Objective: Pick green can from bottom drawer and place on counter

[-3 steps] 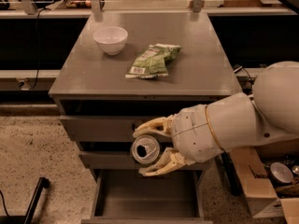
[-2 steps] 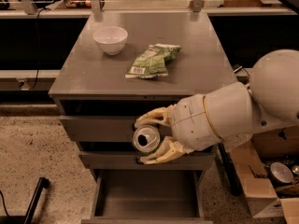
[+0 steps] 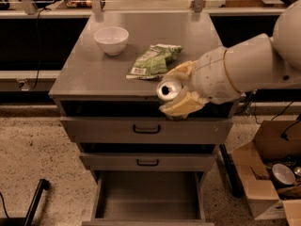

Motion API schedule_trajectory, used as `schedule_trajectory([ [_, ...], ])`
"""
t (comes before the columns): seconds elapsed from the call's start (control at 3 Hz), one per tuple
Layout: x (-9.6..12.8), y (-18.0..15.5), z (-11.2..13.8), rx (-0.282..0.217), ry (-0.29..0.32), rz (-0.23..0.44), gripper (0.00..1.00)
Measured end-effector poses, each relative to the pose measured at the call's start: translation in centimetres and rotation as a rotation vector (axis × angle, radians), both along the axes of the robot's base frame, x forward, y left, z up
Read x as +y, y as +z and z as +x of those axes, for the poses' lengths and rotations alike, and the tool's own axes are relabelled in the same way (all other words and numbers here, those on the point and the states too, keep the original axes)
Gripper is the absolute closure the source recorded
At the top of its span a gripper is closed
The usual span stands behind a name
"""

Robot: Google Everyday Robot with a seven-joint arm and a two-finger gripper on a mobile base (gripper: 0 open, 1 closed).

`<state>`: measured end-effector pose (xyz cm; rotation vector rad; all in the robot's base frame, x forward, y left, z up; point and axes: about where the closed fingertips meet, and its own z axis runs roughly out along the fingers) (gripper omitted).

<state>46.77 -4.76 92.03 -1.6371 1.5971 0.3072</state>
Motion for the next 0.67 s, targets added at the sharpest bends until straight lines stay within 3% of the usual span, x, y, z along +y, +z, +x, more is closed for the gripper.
schedule_trajectory([
  [0.67,-7.3,3.1,6.1,0.032,-0.286,0.101,1.00],
])
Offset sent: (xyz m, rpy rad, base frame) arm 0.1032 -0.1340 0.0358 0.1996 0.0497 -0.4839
